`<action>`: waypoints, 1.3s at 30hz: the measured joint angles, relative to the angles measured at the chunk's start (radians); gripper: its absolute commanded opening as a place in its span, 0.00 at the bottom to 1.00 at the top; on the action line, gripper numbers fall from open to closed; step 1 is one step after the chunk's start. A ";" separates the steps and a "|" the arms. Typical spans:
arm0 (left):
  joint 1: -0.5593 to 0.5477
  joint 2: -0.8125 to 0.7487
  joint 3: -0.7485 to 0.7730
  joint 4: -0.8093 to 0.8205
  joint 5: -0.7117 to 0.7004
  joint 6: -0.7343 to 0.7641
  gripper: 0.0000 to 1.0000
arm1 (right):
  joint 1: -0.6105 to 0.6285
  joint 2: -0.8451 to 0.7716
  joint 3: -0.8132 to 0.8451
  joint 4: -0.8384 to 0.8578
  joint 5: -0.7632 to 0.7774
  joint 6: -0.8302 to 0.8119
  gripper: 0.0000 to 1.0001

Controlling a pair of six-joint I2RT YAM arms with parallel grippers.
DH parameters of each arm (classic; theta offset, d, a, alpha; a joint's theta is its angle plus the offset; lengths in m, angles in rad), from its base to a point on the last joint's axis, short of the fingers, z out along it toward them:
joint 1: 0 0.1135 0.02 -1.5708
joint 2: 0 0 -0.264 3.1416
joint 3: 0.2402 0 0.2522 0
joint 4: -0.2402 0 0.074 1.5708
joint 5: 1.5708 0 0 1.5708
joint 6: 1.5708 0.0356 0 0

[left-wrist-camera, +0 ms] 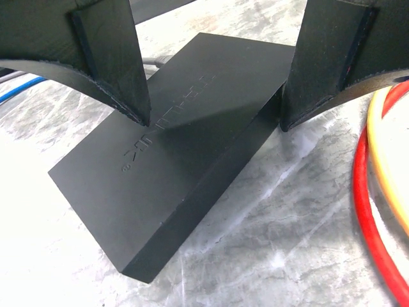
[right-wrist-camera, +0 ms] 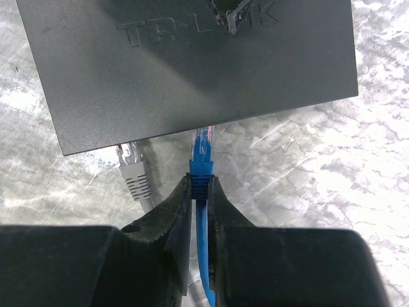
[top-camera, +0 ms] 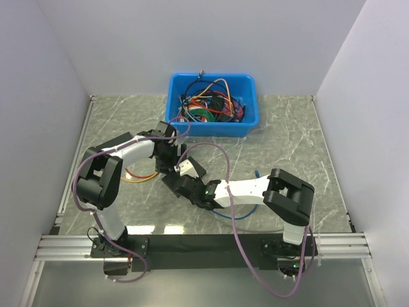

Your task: Insert the plug into the switch port

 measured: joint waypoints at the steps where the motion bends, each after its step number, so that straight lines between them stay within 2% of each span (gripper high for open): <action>1: -0.002 0.000 0.000 0.000 -0.001 0.005 0.87 | 0.000 0.000 0.000 0.000 0.001 -0.001 0.00; 9: -0.034 0.018 0.014 -0.005 -0.031 0.039 0.86 | 0.000 0.002 -0.003 0.007 0.004 -0.023 0.00; 21: -0.061 0.024 0.031 -0.010 -0.052 0.064 0.79 | 0.000 0.002 -0.023 0.029 0.011 -0.054 0.00; 31: -0.073 0.029 0.043 -0.020 -0.060 0.090 0.87 | -0.001 0.002 -0.035 0.052 0.013 -0.072 0.00; 39: -0.085 0.036 0.059 -0.027 -0.077 0.113 0.82 | -0.006 0.002 -0.040 0.065 0.019 -0.082 0.00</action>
